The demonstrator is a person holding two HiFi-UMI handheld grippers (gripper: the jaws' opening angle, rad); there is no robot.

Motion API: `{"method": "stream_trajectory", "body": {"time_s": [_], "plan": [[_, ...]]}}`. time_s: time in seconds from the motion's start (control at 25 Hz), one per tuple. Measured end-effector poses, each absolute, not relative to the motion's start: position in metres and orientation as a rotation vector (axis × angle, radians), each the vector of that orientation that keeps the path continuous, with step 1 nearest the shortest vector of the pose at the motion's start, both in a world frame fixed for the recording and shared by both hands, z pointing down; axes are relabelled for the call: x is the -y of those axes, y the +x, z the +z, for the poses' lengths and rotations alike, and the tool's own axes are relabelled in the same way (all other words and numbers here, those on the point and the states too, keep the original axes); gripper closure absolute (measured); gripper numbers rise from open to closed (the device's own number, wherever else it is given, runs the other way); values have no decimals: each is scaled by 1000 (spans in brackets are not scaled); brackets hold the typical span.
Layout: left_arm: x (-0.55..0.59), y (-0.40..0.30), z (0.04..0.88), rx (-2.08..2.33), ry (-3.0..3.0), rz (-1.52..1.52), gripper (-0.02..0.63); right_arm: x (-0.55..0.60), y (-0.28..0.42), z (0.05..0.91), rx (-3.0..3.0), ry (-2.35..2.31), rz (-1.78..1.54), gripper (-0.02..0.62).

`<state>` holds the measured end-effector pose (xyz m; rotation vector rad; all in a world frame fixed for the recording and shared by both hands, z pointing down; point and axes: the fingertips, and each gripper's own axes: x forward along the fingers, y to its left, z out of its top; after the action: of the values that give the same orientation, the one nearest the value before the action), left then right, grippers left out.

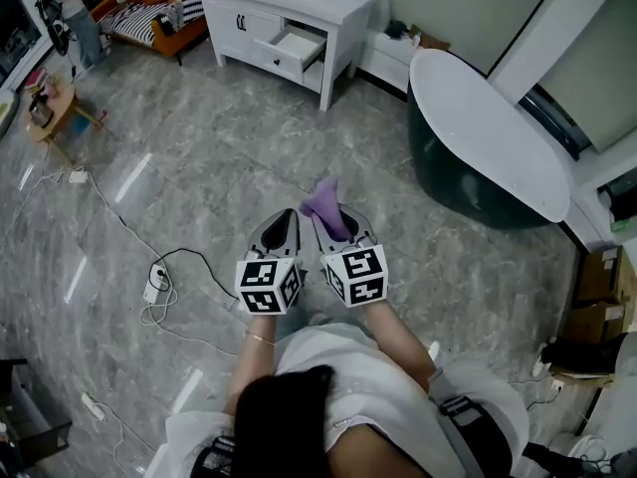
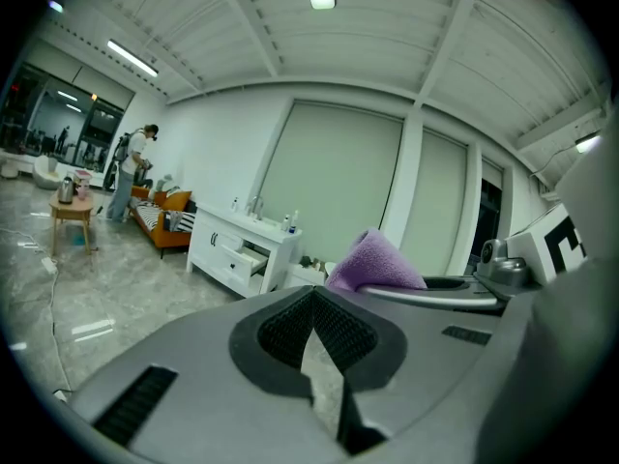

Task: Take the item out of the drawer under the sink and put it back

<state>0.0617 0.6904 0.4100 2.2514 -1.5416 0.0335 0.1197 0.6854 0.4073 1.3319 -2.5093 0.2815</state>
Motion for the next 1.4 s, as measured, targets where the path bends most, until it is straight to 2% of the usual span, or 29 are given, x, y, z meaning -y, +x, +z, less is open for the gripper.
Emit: {"method": "stream_trajectory", "body": {"time_s": [0.96, 1.4], "plan": [[-490, -28, 407, 1431, 2315, 75, 601, -494, 29, 415, 2446, 1396, 374, 489], [-453, -41, 403, 1374, 2349, 76, 601, -457, 31, 413, 2399, 1506, 418, 489]]}}
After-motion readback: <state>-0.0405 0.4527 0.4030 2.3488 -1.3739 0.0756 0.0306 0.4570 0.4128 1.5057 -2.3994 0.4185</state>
